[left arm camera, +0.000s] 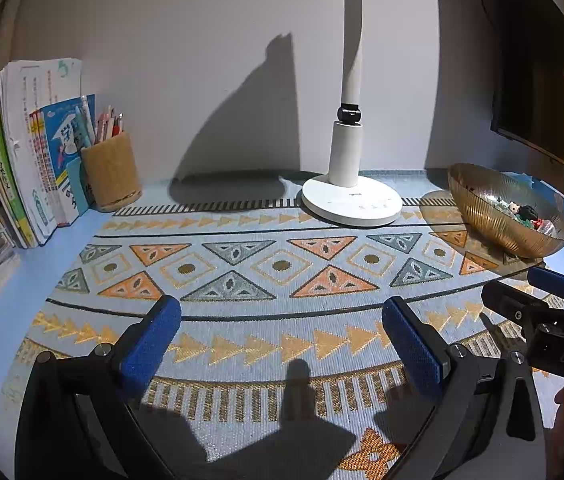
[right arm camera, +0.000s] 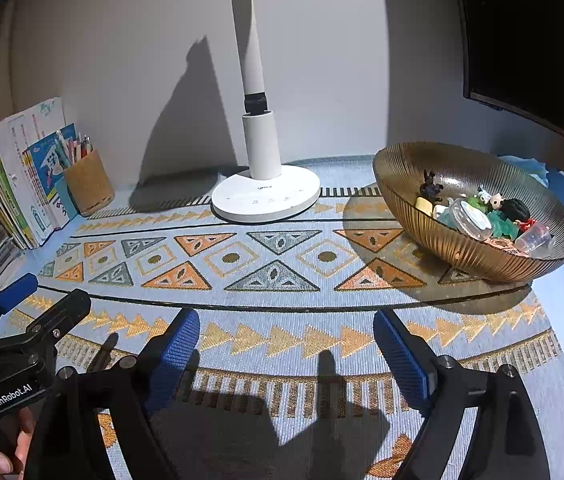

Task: Organize rigid objects

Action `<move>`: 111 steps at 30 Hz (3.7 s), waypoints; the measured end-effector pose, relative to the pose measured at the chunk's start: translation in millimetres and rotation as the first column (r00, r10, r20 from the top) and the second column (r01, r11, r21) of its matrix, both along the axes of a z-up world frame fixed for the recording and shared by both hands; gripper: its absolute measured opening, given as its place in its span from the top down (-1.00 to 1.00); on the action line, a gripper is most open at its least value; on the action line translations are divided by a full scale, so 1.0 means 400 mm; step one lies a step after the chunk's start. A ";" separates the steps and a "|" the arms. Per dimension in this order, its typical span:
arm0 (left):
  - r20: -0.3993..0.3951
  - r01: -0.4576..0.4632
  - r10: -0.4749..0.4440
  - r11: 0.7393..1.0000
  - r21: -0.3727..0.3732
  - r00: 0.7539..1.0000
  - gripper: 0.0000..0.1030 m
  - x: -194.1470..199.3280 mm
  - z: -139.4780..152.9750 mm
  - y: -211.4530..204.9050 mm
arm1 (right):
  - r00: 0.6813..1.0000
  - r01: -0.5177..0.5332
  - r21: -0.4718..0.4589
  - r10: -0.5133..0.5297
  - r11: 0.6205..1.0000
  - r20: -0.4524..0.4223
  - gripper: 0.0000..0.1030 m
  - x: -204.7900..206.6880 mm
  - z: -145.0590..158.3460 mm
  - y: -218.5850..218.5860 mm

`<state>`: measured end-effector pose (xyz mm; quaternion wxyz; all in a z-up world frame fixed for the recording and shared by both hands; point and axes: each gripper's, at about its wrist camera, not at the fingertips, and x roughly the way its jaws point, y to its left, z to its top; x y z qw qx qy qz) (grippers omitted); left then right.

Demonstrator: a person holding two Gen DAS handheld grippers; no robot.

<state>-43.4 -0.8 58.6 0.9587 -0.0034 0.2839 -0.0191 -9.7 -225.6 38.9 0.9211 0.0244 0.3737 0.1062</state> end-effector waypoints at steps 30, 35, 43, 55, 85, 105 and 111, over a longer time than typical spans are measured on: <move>-0.012 -0.003 0.003 1.000 -0.006 1.000 -0.98 0.005 -0.004 0.003 | 1.000 0.012 0.009 -0.012 1.000 -0.010 -0.80 0.002 -0.003 -0.003; -0.012 -0.002 0.002 1.000 -0.007 1.000 -0.98 0.005 -0.003 0.003 | 1.000 0.012 0.011 -0.012 1.000 -0.012 -0.80 0.001 -0.004 -0.003; -0.015 -0.002 0.002 1.000 -0.006 1.000 -0.98 0.004 -0.004 0.001 | 1.000 0.009 0.009 -0.009 1.000 -0.016 -0.80 0.003 -0.007 -0.005; -0.024 -0.023 0.024 1.000 0.008 0.999 -0.98 0.009 -0.007 -0.001 | 1.000 0.006 -0.001 -0.006 1.000 -0.030 -0.81 0.010 -0.013 -0.005; -0.397 -0.018 0.022 1.000 0.013 0.917 -0.99 0.123 -0.121 0.005 | 0.946 -0.104 -0.129 0.058 0.986 -0.320 -1.00 0.087 -0.132 0.053; -0.372 -0.035 0.037 0.999 0.010 0.928 -1.00 0.132 -0.129 0.002 | 0.960 -0.121 -0.119 0.086 0.986 -0.265 -1.00 0.103 -0.138 0.060; -0.372 -0.035 0.036 0.999 0.009 0.928 -1.00 0.132 -0.129 0.003 | 0.960 -0.121 -0.119 0.086 0.986 -0.265 -1.00 0.103 -0.137 0.062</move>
